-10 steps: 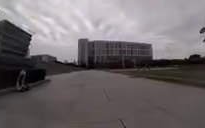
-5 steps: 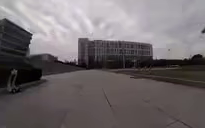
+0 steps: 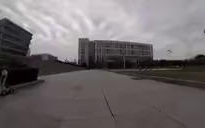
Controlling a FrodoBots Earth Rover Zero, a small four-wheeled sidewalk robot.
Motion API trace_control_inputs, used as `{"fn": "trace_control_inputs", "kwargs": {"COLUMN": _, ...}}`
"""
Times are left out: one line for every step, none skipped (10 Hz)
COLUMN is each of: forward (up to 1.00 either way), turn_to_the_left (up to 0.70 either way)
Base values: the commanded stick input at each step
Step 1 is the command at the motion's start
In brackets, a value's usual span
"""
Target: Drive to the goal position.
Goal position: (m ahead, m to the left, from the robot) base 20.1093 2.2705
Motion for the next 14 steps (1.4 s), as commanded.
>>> {"fn": "trace_control_inputs", "kwargs": {"forward": 0.7, "turn_to_the_left": 0.0}}
{"fn": "trace_control_inputs", "kwargs": {"forward": 0.7, "turn_to_the_left": 0.0}}
{"fn": "trace_control_inputs", "kwargs": {"forward": 0.7, "turn_to_the_left": 0.0}}
{"fn": "trace_control_inputs", "kwargs": {"forward": 0.7, "turn_to_the_left": 0.0}}
{"fn": "trace_control_inputs", "kwargs": {"forward": 0.7, "turn_to_the_left": 0.0}}
{"fn": "trace_control_inputs", "kwargs": {"forward": 0.7, "turn_to_the_left": 0.0}}
{"fn": "trace_control_inputs", "kwargs": {"forward": 0.7, "turn_to_the_left": 0.0}}
{"fn": "trace_control_inputs", "kwargs": {"forward": 0.7, "turn_to_the_left": 0.0}}
{"fn": "trace_control_inputs", "kwargs": {"forward": 0.7, "turn_to_the_left": 0.0}}
{"fn": "trace_control_inputs", "kwargs": {"forward": 0.7, "turn_to_the_left": 0.0}}
{"fn": "trace_control_inputs", "kwargs": {"forward": 0.7, "turn_to_the_left": 0.0}}
{"fn": "trace_control_inputs", "kwargs": {"forward": 0.7, "turn_to_the_left": 0.0}}
{"fn": "trace_control_inputs", "kwargs": {"forward": 0.7, "turn_to_the_left": 0.0}}
{"fn": "trace_control_inputs", "kwargs": {"forward": 0.7, "turn_to_the_left": 0.0}}
